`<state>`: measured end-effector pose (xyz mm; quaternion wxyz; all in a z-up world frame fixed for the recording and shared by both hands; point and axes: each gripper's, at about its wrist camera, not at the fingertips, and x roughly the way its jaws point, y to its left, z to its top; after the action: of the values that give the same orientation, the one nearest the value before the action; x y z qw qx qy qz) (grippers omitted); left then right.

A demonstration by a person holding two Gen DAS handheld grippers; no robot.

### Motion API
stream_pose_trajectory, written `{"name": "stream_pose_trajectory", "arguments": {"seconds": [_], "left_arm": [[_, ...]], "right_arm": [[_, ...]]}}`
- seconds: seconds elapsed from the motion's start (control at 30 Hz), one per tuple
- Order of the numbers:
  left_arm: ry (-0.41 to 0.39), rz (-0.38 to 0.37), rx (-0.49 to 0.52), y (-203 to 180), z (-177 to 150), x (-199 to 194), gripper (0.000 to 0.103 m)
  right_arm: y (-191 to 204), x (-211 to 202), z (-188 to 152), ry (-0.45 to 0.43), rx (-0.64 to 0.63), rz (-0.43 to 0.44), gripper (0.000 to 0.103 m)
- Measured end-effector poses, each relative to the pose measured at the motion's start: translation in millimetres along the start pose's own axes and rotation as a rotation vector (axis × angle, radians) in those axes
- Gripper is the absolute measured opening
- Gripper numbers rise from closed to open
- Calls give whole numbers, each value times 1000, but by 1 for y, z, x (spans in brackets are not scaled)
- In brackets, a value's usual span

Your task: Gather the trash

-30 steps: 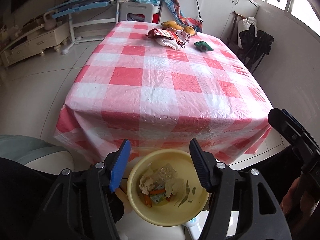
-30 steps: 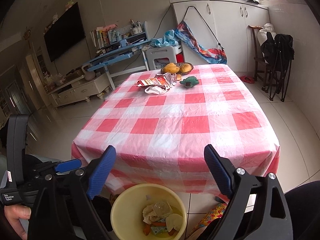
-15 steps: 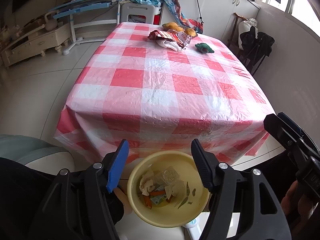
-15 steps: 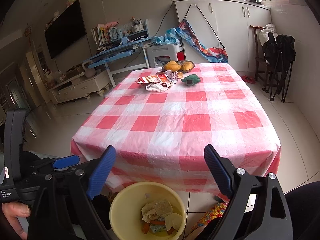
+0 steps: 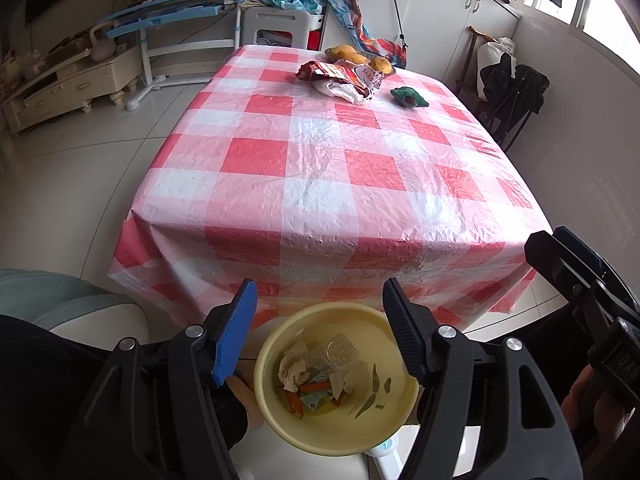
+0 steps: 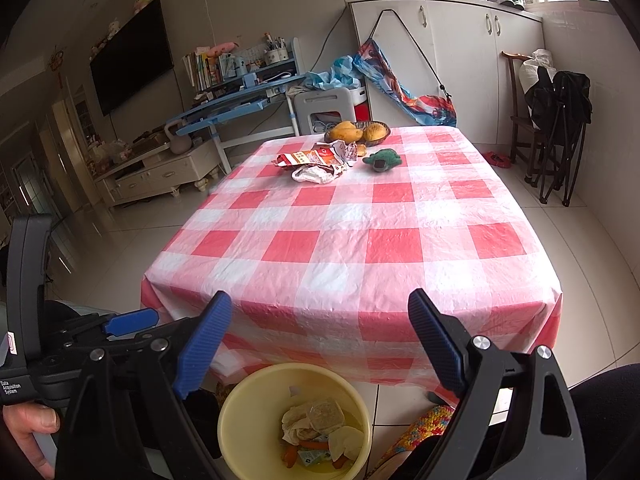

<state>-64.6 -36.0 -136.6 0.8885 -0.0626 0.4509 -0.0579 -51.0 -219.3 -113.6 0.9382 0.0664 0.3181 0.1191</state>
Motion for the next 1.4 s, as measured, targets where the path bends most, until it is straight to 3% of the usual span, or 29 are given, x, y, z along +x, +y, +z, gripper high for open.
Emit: {"name": "stream_pose_trajectory", "arguments": {"seconds": [0.57, 0.97, 1.4], "left_arm": [[-18, 6, -6, 0, 3, -3, 63], [-111, 55, 28, -6, 5, -17, 70], [-155, 78, 18, -3, 7, -23, 77]], "right_arm": [[1, 0, 0, -2, -4, -1, 86], [0, 1, 2, 0, -13, -1, 86], [1, 1, 1, -1, -18, -2, 86]]}}
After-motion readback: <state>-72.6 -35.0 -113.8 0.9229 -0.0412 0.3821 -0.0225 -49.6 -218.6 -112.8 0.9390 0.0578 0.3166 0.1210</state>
